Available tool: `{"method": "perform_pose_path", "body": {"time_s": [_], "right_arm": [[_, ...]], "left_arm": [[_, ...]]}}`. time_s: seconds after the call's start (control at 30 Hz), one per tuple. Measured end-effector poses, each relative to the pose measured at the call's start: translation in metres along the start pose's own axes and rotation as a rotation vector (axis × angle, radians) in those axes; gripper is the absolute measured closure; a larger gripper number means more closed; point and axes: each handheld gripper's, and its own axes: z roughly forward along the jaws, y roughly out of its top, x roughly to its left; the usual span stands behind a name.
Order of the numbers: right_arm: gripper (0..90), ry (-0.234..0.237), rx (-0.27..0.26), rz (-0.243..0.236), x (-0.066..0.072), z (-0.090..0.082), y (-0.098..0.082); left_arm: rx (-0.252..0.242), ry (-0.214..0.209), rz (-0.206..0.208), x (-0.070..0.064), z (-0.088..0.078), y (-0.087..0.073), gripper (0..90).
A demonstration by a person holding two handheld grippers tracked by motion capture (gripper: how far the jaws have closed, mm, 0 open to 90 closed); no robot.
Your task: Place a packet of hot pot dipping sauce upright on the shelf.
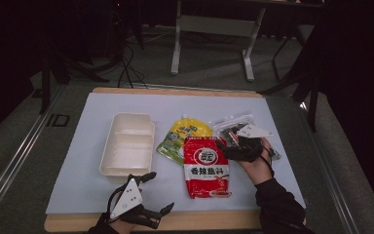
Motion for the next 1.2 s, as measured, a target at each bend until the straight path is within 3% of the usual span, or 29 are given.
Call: {"method": "perform_pose_path", "body": {"time_s": [0.43,0.73,0.77,0.8,1.13,1.2], "right_arm": [[24.5,-0.010,0.081,0.061,-0.023,0.030,-0.010],[38.5,0.022,0.144,0.064,-0.030,0.046,-0.016],[38.5,0.022,0.144,0.064,-0.030,0.046,-0.016],[40.7,0.019,0.184,0.072,-0.032,0.051,-0.018],[49.7,0.010,0.256,0.097,-0.036,0.062,-0.026],[54.8,0.006,0.287,0.098,-0.036,0.064,-0.027]], "left_arm": [[0.017,-0.004,0.004,0.000,0.002,-0.002,0.7],[0.029,-0.010,0.008,-0.001,0.004,-0.003,0.7],[0.029,-0.010,0.008,-0.001,0.004,-0.003,0.7],[0.030,-0.009,0.009,-0.001,0.004,-0.003,0.7],[0.040,-0.006,0.011,0.000,0.005,-0.004,0.7],[0.040,-0.002,0.012,0.000,0.005,-0.004,0.7]]}}
